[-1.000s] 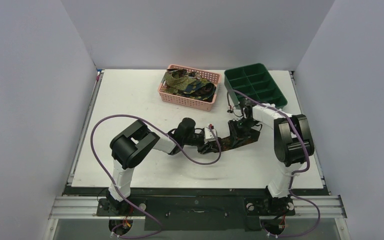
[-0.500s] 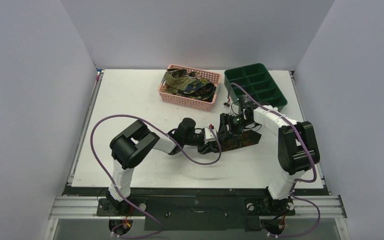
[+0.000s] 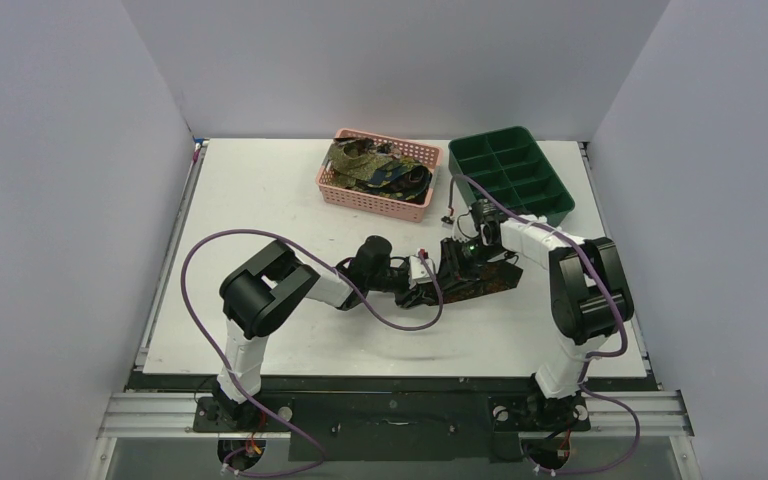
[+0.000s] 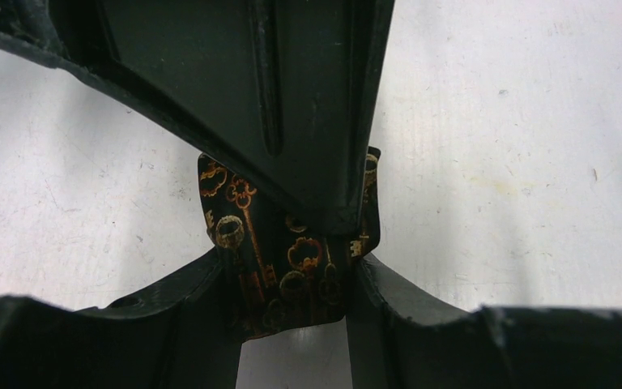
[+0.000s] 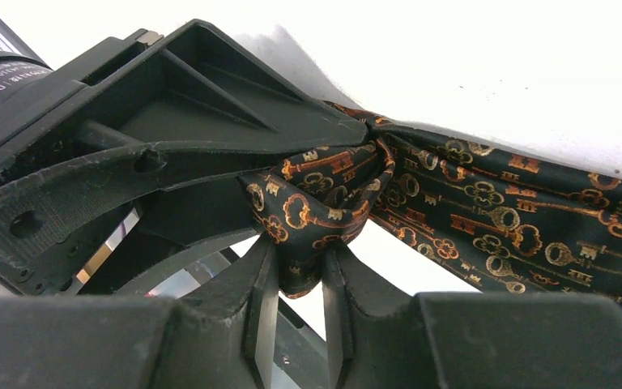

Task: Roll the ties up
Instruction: Roll the tie at the center of the board.

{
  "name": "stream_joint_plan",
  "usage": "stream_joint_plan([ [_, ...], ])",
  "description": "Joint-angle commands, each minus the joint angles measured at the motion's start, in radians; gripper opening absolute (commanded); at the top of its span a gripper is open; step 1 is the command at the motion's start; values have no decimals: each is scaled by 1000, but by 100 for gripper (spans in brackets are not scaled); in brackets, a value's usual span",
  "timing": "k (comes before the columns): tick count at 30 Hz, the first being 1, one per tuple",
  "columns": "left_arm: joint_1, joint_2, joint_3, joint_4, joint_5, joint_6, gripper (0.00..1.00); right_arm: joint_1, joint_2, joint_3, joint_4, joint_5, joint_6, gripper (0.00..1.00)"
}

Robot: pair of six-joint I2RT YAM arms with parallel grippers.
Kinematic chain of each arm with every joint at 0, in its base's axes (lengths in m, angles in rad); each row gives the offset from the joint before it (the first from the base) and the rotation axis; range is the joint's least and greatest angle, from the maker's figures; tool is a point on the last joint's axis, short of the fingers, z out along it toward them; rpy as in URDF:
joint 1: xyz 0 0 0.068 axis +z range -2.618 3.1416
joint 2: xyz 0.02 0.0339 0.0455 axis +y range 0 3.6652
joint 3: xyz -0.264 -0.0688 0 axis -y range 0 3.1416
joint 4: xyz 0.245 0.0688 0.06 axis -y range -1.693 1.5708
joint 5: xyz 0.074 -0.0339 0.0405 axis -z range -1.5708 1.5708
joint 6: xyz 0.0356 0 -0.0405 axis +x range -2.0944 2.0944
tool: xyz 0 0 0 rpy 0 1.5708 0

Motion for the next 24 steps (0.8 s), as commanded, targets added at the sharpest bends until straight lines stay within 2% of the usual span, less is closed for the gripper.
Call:
stream_joint_plan([
  [1,10,22,-24,-172,-60,29,22,-40,17,9,9,75,-14,16],
  [3,10,21,-25,-174,-59,30,23,-57,8,23,20,70,2,26],
  [4,10,20,-27,-174,-59,31,23,-63,4,26,25,63,8,34],
  [5,10,19,-27,-174,-58,31,23,-64,3,32,31,60,16,37],
  [10,9,20,-24,-175,-54,31,23,-64,-1,32,47,38,29,39],
  [12,9,21,-22,-175,-55,26,23,-61,3,25,54,27,27,35],
  [14,10,20,-22,-175,-54,25,23,-55,6,19,55,28,21,19],
  [15,10,21,-22,-174,-53,25,23,-54,7,16,55,32,19,5],
  [16,10,21,-23,-174,-51,24,23,-51,9,16,54,51,13,1],
  [19,11,17,-25,-169,-47,14,29,-55,15,11,43,108,-6,0],
  [23,16,5,-21,-122,-24,-21,56,-59,39,-2,2,234,-36,0],
  [24,16,2,-16,-113,-20,-27,58,-60,45,-5,-5,254,-39,0],
])
